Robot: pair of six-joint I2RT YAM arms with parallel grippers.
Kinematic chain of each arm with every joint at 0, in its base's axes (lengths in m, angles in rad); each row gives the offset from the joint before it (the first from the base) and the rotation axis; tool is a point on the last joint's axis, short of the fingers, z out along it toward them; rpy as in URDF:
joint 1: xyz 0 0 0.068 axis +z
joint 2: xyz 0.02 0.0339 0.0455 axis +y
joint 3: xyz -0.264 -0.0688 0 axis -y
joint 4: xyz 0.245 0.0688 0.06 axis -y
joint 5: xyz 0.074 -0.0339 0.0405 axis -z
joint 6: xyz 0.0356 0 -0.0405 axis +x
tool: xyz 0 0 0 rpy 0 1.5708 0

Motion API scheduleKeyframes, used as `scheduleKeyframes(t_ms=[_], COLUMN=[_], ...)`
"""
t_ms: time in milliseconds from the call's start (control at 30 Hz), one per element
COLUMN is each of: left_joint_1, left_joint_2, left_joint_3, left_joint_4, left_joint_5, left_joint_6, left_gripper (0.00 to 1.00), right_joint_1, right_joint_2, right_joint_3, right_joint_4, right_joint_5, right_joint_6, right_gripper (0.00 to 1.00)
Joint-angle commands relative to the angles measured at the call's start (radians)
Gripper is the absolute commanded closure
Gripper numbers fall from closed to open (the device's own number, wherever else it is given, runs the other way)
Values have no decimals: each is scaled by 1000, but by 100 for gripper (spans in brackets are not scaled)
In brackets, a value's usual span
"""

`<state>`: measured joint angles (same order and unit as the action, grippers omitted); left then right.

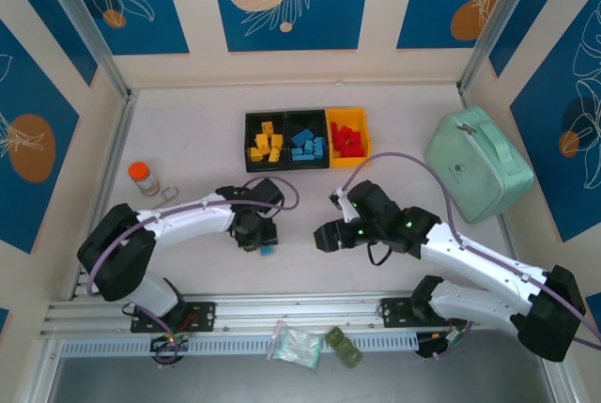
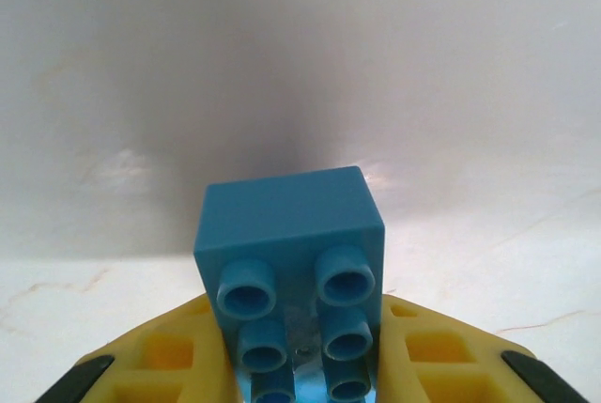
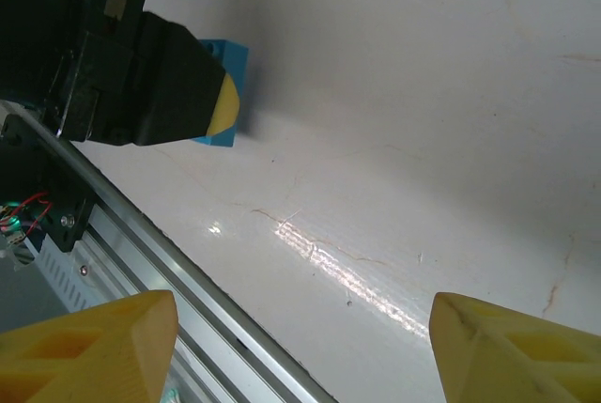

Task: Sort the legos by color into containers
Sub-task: Pick up the lego from the middle-left of the table, then place the lego in the container.

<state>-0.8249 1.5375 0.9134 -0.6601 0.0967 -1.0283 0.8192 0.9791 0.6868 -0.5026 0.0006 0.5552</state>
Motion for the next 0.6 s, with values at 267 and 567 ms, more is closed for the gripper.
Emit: scheduleKeyframes(t_ms=[267, 567], left_joint_1=[18, 91], left_joint_2=[114, 275], left_joint_3=[255, 558], left_joint_4=[-68, -130], left_joint_5=[-51, -80], left_joint_6=[116, 223], left_gripper=[85, 86], right_joint_1=[-117, -212], right_joint_2=[-90, -84], right_joint_3=[-36, -15], right_joint_4=[-7, 2], right_joint_5=[-10, -11], right_joint_6=[6, 12], right_gripper=[28, 29])
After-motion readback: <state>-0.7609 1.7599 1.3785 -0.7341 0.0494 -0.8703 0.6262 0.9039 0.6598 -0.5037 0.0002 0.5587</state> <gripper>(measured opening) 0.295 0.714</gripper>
